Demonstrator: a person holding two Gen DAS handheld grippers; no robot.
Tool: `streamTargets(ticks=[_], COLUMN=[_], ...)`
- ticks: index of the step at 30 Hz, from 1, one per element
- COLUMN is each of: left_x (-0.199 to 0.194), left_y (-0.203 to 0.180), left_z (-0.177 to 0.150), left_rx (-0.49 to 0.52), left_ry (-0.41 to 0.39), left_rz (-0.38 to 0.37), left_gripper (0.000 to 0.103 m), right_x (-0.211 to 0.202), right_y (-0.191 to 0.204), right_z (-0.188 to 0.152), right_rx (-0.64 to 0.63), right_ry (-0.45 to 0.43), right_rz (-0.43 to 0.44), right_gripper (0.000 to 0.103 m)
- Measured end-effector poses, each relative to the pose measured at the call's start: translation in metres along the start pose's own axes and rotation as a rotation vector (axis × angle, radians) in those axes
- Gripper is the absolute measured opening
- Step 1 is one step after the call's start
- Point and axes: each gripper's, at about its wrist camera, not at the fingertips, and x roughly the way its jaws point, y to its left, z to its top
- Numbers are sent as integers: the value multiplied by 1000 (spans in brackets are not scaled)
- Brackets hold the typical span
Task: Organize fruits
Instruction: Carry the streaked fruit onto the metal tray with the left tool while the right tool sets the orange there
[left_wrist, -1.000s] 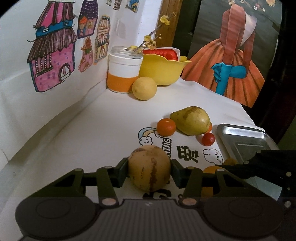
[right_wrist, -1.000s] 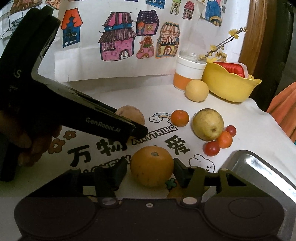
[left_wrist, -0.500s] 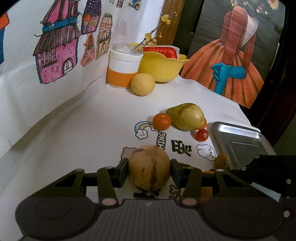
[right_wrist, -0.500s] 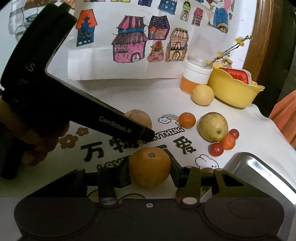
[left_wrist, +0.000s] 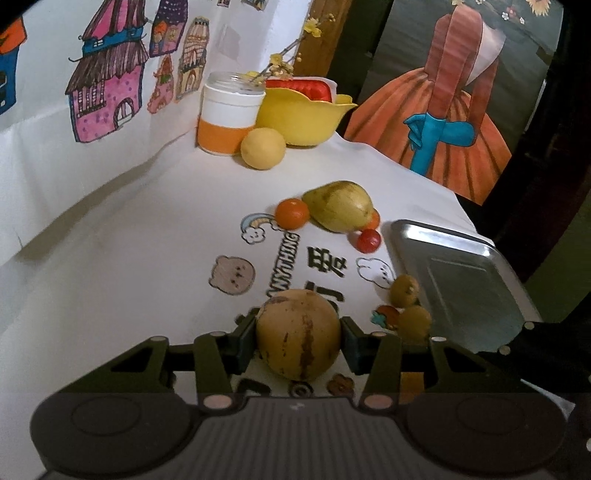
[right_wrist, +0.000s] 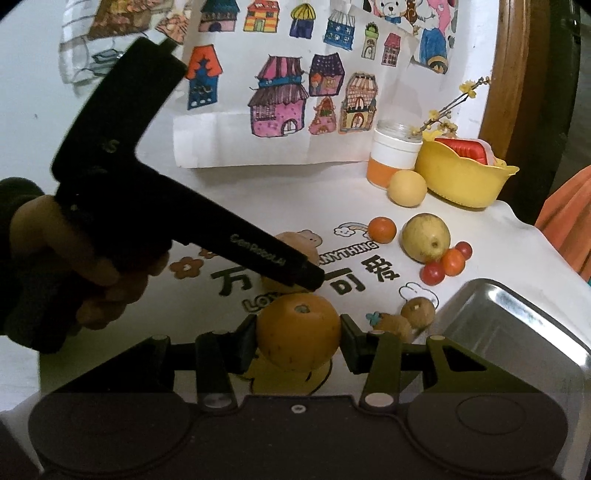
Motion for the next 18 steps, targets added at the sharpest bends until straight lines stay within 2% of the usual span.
streamTargets(ticks=[5, 10, 18], left_x=[-7, -11, -4], left_y=[-13, -27, -54], left_z=[0, 8, 33], left_rx=[16, 28, 22], left_ry=[3, -12, -60], left_rz=[-17, -33, -67], left_gripper=[52, 52, 52], right_x=[-20, -38, -66], right_y=[-1, -20, -75], right_z=[-6, -11, -16], right_rx=[1, 31, 67], right_ry=[-10, -24, -81], right_rz=[-13, -61, -228], right_gripper=[48, 48, 48])
